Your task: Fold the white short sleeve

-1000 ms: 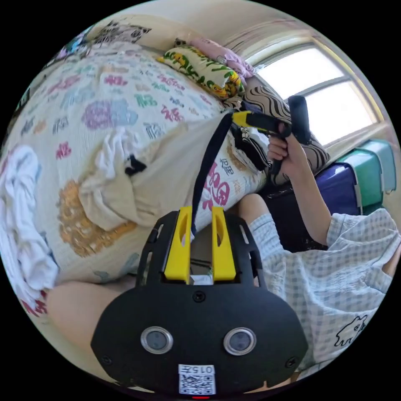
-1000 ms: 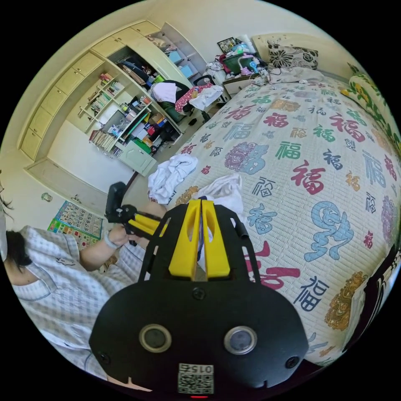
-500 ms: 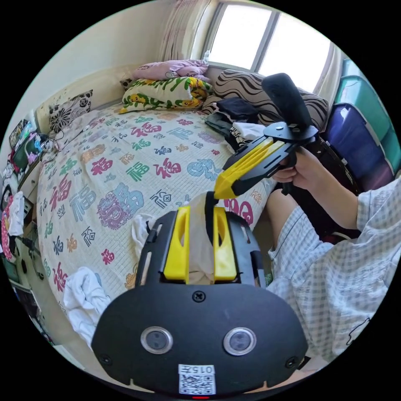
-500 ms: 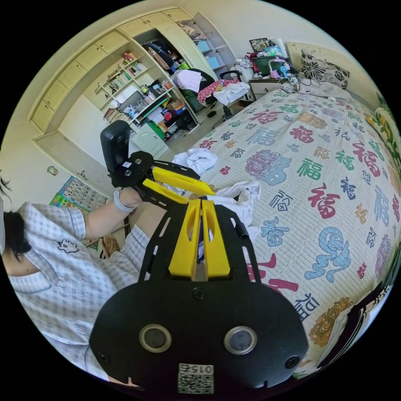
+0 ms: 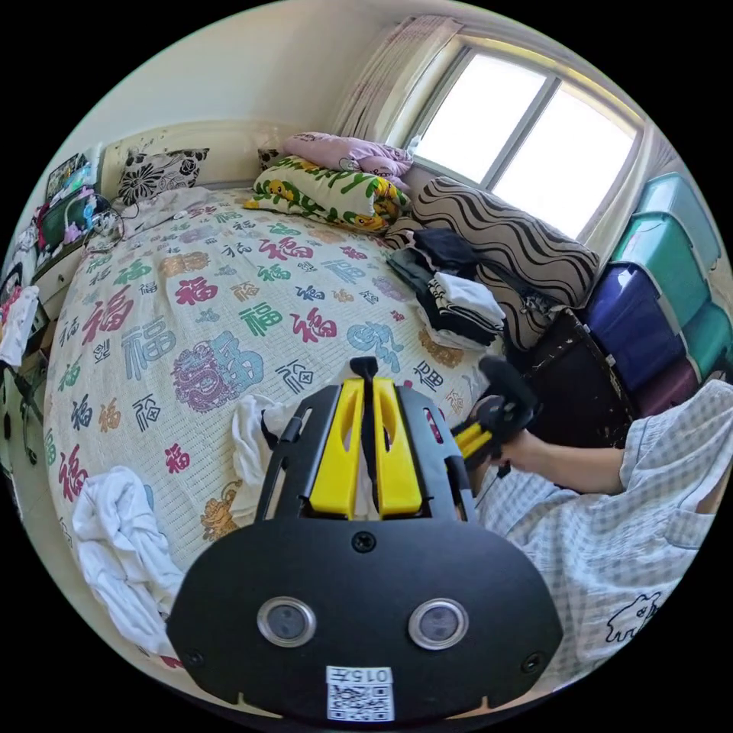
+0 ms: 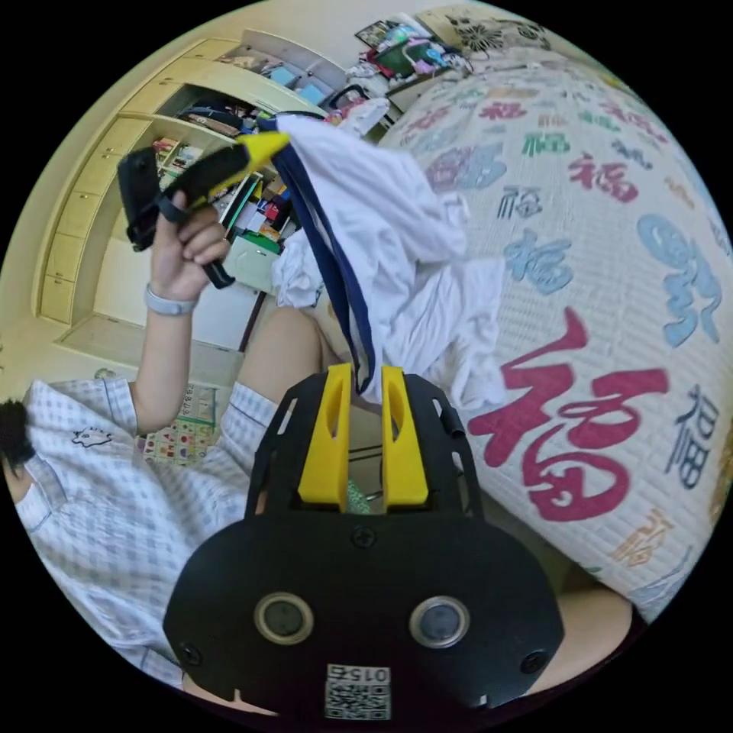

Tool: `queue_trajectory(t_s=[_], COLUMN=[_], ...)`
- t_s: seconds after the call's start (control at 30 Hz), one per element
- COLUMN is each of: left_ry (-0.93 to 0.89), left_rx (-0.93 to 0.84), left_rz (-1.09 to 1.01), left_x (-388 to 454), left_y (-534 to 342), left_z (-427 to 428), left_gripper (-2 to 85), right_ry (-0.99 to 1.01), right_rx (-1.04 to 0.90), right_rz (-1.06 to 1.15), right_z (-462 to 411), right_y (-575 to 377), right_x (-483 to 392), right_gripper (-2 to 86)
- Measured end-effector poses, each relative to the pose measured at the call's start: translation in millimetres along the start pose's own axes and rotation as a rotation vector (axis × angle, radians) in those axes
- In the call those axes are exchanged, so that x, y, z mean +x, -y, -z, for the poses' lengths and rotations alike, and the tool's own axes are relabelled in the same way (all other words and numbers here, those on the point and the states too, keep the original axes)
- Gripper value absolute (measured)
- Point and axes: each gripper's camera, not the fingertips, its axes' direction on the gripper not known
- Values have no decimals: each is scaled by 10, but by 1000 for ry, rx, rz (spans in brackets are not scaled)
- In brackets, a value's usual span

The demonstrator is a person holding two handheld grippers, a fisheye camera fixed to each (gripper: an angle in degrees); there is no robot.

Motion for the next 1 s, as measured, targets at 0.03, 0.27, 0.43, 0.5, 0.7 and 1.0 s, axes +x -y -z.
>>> queue_trajectory(t_s=[0.03, 0.27, 0.43, 0.5, 0.7, 1.0], left_ry=[5, -42, -20, -29, 29, 83], left_rx=[1, 16, 63, 133, 352, 590], left_rz=[3, 42, 89, 136, 166, -117], left_x=[-14, -91, -133, -124, 238, 1415], left_y=[55, 280, 298, 228, 95, 542], left_z=[17, 127, 380, 542, 1134, 2507], left_gripper=[1, 1, 1, 1, 0, 0], right_ry=[-2, 11, -91, -134, -328, -665], right_rx=[-17, -96, -47, 11, 298, 556], right_rz=[-10, -49, -46, -73, -79, 273], right_z=[-115, -421, -152, 58, 1074, 2499], right_y=[-15, 25, -198, -314, -735, -1110], right_x=[-47, -365, -719, -821, -1439, -3322], right_gripper=[74, 17, 2, 0, -3, -4])
